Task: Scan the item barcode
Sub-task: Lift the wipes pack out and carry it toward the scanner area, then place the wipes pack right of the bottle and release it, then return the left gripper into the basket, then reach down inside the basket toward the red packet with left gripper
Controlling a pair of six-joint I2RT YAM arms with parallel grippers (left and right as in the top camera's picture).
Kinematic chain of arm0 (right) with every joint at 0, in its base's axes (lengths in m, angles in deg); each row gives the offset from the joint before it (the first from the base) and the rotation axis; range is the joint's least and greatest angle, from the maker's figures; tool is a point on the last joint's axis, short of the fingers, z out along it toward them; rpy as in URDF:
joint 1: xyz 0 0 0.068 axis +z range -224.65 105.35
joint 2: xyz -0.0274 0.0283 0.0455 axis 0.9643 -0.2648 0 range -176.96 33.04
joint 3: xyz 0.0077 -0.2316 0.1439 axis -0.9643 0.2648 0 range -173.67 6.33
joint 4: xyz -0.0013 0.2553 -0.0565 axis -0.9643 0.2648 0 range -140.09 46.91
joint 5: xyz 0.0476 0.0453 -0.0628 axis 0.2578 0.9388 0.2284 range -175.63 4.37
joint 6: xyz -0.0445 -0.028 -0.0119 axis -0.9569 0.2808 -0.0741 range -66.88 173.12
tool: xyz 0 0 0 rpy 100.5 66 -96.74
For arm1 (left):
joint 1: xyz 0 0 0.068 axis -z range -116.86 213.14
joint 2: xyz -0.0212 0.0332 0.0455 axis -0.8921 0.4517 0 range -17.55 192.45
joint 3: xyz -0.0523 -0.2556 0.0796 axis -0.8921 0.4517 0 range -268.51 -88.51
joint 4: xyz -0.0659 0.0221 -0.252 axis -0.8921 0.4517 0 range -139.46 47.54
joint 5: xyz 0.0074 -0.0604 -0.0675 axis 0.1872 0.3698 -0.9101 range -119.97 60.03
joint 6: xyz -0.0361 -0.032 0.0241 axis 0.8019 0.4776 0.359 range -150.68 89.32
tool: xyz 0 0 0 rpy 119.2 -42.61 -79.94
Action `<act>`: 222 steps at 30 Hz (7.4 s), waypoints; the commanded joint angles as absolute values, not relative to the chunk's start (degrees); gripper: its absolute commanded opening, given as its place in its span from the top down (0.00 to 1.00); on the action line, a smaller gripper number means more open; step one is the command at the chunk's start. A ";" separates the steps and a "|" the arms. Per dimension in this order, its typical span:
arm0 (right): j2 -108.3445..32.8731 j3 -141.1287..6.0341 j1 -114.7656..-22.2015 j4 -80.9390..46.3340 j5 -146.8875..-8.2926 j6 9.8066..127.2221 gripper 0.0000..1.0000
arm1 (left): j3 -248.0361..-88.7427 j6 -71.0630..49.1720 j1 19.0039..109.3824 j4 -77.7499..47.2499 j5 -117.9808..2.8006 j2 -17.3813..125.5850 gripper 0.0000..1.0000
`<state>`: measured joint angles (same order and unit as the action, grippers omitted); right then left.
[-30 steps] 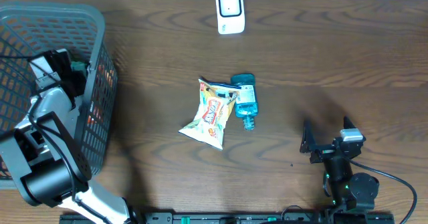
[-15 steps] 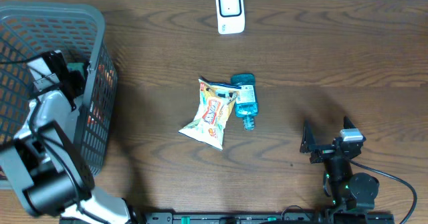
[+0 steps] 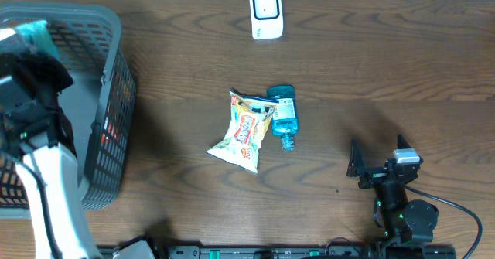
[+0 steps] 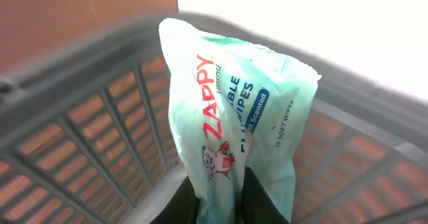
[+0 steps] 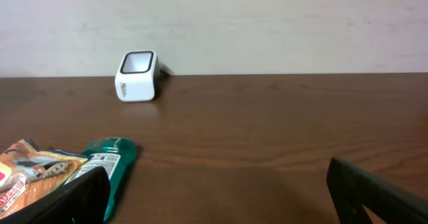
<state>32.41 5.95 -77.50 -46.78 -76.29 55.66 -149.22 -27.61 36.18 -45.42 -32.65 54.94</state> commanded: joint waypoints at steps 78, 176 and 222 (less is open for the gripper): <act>32.65 6.01 -77.17 -46.56 -76.51 55.20 0.01 | -150.36 -22.15 111.87 -70.06 -39.56 94.77 0.51; 32.65 6.01 -77.17 -46.54 -76.51 55.20 0.01 | -155.89 -19.24 40.69 -26.71 -41.31 101.08 0.00; 32.65 6.01 -77.17 -46.56 -76.51 55.20 0.01 | -147.21 -19.26 40.73 -38.93 -40.89 102.90 0.00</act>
<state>32.39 5.95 -77.50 -46.78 -76.33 55.64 -154.58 -21.78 40.86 -44.37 -38.42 93.91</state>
